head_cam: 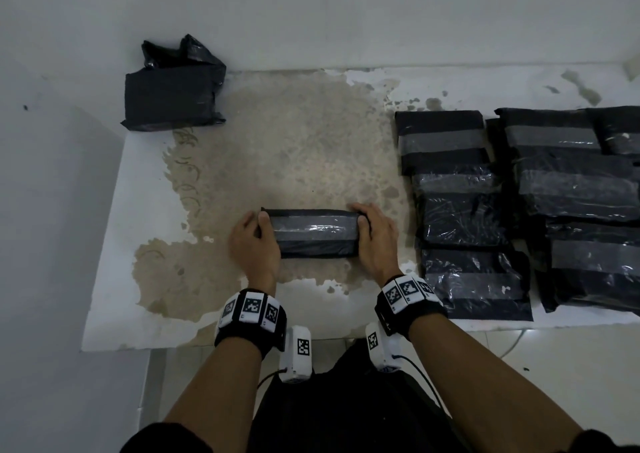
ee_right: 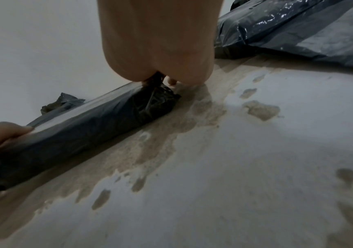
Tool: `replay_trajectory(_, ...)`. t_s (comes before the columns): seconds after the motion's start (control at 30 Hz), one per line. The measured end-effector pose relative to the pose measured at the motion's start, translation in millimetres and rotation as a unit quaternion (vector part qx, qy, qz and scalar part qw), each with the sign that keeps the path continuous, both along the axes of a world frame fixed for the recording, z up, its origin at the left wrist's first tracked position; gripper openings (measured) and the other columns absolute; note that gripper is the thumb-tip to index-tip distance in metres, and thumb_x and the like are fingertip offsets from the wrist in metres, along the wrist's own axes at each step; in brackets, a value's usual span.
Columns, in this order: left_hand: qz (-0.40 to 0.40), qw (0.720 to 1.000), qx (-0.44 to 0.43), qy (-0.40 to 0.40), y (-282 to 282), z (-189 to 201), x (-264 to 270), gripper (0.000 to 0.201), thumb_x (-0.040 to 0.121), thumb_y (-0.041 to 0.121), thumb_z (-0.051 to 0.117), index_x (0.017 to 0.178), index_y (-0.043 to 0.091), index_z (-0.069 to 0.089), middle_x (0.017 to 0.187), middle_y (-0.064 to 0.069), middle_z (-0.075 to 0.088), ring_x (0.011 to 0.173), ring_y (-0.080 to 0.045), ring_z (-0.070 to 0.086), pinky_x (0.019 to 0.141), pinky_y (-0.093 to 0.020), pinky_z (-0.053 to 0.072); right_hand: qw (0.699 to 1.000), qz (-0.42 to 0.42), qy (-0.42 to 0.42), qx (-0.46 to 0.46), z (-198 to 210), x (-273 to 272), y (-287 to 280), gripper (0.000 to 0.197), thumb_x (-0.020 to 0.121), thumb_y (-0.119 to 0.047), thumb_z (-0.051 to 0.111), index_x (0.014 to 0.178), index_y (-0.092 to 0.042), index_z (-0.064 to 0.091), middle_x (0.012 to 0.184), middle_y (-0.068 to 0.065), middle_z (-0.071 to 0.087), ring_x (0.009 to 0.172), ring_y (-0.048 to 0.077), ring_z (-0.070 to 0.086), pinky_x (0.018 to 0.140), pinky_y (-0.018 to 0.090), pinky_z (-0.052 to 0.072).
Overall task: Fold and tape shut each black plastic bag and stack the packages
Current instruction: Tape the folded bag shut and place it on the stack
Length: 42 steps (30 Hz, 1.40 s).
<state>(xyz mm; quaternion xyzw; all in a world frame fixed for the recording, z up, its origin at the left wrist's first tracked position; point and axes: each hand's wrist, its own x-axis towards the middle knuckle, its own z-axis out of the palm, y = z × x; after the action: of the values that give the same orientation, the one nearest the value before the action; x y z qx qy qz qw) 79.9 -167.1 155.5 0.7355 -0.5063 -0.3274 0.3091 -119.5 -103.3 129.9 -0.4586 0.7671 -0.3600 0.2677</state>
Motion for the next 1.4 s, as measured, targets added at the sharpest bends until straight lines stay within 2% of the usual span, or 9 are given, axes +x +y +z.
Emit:
replay_trajectory(0.1,-0.002,0.995,-0.008,0.098,4.1,13.2,-11.3,0.029,0.108,0.026,0.041,0.116,0.012,0.066,0.098,0.007,0.063,0.086,-0.007,0.057,0.071,-0.008,0.040,0.999,-0.024,-0.024,-0.010,4.5,-3.7,-0.5,0.036,0.102,-0.038,0.045,0.134,-0.026,0.056,0.134,-0.002,0.061,0.125,0.020,0.052,0.112,0.050,0.038)
replay_trajectory(0.33,-0.013,0.976,0.065,0.209,-3.6,14.9,-24.6,0.038,0.110,0.033,0.030,0.107,0.009,0.060,0.097,-0.001,0.060,0.083,-0.012,0.055,0.071,-0.023,0.044,0.983,-0.076,-0.168,0.026,36.3,-11.6,-10.2,0.044,0.102,-0.045,0.054,0.137,-0.021,0.044,0.118,-0.003,0.058,0.110,0.016,0.057,0.080,0.015,0.045)
replay_trajectory(0.5,0.013,0.934,0.173,0.312,-12.4,20.9,-34.0,0.039,0.107,0.035,0.031,0.111,0.022,0.068,0.111,-0.008,0.070,0.099,-0.024,0.066,0.075,-0.030,0.054,0.984,-0.096,-0.145,-0.026,42.5,-22.8,-11.8,0.025,0.109,-0.034,0.041,0.124,-0.017,0.051,0.102,-0.013,0.057,0.094,0.006,0.056,0.077,0.020,0.043)
replay_trajectory(0.77,0.008,0.914,0.157,0.375,-18.8,28.4,-37.4,0.033,0.105,0.038,0.046,0.123,0.027,0.071,0.115,0.000,0.074,0.102,-0.018,0.070,0.073,-0.029,0.057,0.980,-0.113,-0.147,-0.078,46.1,-28.4,-14.2,0.026,0.110,-0.029,0.035,0.124,-0.021,0.056,0.117,-0.003,0.062,0.110,0.016,0.059,0.097,0.035,0.048)
replay_trajectory(0.87,0.007,0.931,0.131,0.342,-14.5,32.7,-42.3,0.052,0.108,0.048,0.027,0.119,0.020,0.070,0.111,-0.004,0.073,0.100,-0.019,0.070,0.075,-0.028,0.057,0.975,-0.118,-0.175,-0.069,47.4,-28.5,-15.8,0.029,0.109,-0.034,0.033,0.123,-0.023,0.057,0.118,-0.001,0.063,0.111,0.017,0.059,0.100,0.039,0.049)
replay_trajectory(0.97,-0.074,0.964,0.077,0.244,-7.7,31.6,-42.2,0.052,0.097,0.063,0.043,0.114,0.019,0.064,0.106,0.000,0.070,0.094,-0.016,0.069,0.077,-0.028,0.057,0.972,-0.104,-0.209,-0.031,51.3,-28.3,-15.0,0.027,0.106,-0.045,0.044,0.124,-0.027,0.053,0.115,-0.003,0.061,0.109,0.019,0.061,0.095,0.041,0.055)
replay_trajectory(1.13,-0.126,0.980,0.082,0.130,-1.1,15.9,-26.8,0.048,0.098,0.056,0.050,0.124,0.016,0.057,0.111,0.000,0.064,0.100,-0.021,0.063,0.083,-0.032,0.052,0.984,-0.062,-0.166,0.004,53.6,-23.7,-11.0,0.052,0.088,-0.042,0.076,0.127,-0.023,0.047,0.104,-0.019,0.055,0.091,-0.006,0.056,0.068,0.003,0.045)
replay_trajectory(1.3,-0.129,0.976,0.119,0.133,8.2,8.1,-12.3,0.047,0.099,0.058,0.041,0.121,0.019,0.054,0.106,0.001,0.062,0.106,-0.026,0.063,0.078,-0.030,0.049,0.982,-0.040,-0.182,0.028,35.4,-14.6,-0.9,0.047,0.095,-0.042,0.067,0.130,-0.021,0.044,0.113,0.001,0.062,0.097,0.007,0.062,0.069,0.006,0.049)
replay_trajectory(1.4,-0.122,0.983,0.112,0.074,11.9,8.6,-10.9,0.074,0.090,0.064,0.054,0.147,0.019,0.038,0.136,-0.006,0.052,0.129,-0.028,0.051,0.097,-0.031,0.044,0.981,-0.052,-0.183,0.035,29.3,-11.0,7.5,0.047,0.097,-0.045,0.063,0.133,-0.023,0.042,0.116,0.001,0.059,0.104,0.017,0.062,0.077,0.015,0.051)
